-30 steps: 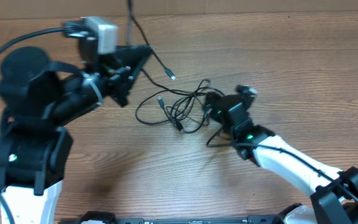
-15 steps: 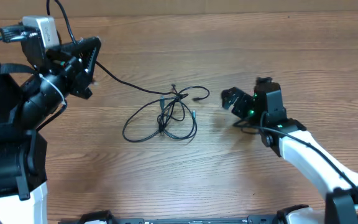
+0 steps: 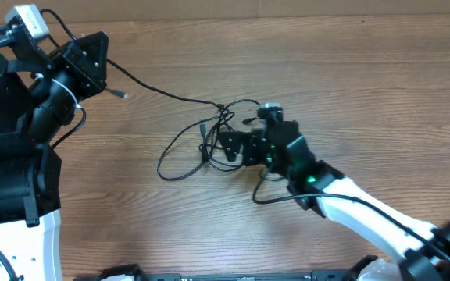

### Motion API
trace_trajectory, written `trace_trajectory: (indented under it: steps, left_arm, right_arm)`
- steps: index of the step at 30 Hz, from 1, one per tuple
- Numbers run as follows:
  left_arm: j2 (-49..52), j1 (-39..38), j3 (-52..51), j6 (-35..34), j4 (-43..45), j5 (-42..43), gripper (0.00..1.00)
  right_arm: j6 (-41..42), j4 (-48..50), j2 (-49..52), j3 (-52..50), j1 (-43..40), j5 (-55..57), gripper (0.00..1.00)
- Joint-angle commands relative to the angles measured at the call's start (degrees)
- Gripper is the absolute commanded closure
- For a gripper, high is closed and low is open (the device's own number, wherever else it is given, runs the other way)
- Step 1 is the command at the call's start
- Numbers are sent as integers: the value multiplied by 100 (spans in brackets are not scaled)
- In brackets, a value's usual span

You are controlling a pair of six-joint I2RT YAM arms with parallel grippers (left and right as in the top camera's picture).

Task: Untangle cables

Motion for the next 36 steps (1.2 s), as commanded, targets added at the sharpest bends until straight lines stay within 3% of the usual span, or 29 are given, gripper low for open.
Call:
trace_trajectory:
  steps: [1, 4, 9, 13, 20, 23, 27, 31, 36]
  left_arm:
    - [-63, 31, 151, -284, 24, 133, 96]
    - [-61, 31, 151, -280, -146, 229, 96]
    - [-61, 31, 149, 343, -247, 999, 96]
    - [-61, 31, 151, 748, -245, 1810, 96]
    - [-63, 31, 149, 1095, 170, 3309, 96]
    - [-61, 31, 149, 1235, 173, 3460, 96]
    - [-59, 31, 149, 1818, -79, 3412, 96]
    - [24, 26, 144, 2603, -981, 2476, 96]
    - [393, 24, 138, 2785, -1864, 1064, 96]
  right_arm:
    - [-693, 905, 459, 52, 175, 684, 0]
    - [-1357, 1655, 680, 52, 179, 728, 0]
    - [-2142, 2446, 761, 55, 177, 1143, 15]
    - [-2238, 2669, 772, 55, 173, 1141, 32]
    - [-2243, 2979, 1023, 68, 170, 1145, 39]
    - [-2258, 2979, 1093, 101, 94, 1180, 68]
    - [-2249, 2981, 1054, 208, -199, 1180, 96]
    - [-1961, 2736, 621, 348, -610, 981, 96]
    - [-1904, 1941, -551, 463, -1078, -275, 96]
